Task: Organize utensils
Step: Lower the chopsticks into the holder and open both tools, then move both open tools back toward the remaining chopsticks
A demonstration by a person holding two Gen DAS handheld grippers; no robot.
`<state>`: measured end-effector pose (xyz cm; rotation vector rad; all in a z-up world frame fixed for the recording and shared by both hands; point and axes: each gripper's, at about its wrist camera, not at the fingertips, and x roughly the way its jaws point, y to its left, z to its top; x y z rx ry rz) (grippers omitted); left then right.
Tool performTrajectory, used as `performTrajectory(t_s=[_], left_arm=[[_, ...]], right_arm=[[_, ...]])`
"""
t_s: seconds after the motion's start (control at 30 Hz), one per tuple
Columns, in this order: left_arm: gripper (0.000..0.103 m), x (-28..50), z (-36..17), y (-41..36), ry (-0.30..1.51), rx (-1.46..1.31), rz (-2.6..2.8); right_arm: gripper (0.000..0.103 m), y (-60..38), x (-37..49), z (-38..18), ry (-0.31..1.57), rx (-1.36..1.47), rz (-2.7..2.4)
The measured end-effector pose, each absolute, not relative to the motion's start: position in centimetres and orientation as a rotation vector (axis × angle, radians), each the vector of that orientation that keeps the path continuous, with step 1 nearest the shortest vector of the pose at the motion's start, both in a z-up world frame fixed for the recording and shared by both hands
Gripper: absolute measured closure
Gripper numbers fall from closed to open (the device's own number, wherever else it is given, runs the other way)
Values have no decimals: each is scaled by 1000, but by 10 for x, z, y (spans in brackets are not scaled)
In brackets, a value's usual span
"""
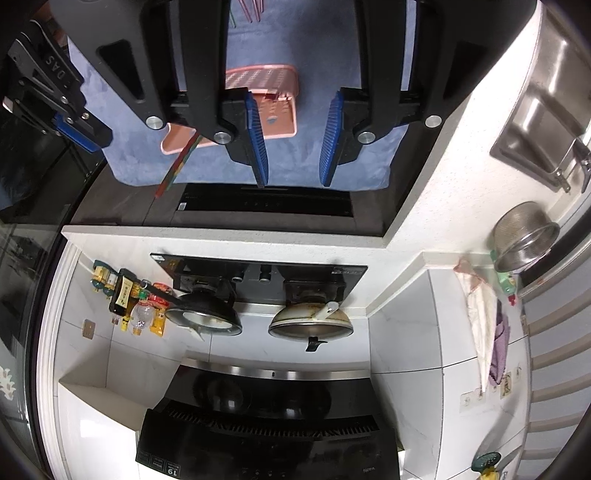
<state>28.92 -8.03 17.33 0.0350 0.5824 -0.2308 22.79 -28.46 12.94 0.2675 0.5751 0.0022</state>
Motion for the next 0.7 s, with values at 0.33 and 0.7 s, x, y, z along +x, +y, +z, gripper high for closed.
performTrajectory(t_s=[0.33,0.7], left_arm=[[75,245,152,-62,616,58,-193],[75,194,92,-40,721,53,-170]], right_arm=[[83,-264,169,103,630,193,7],[83,-238,107,33,795,155,28]])
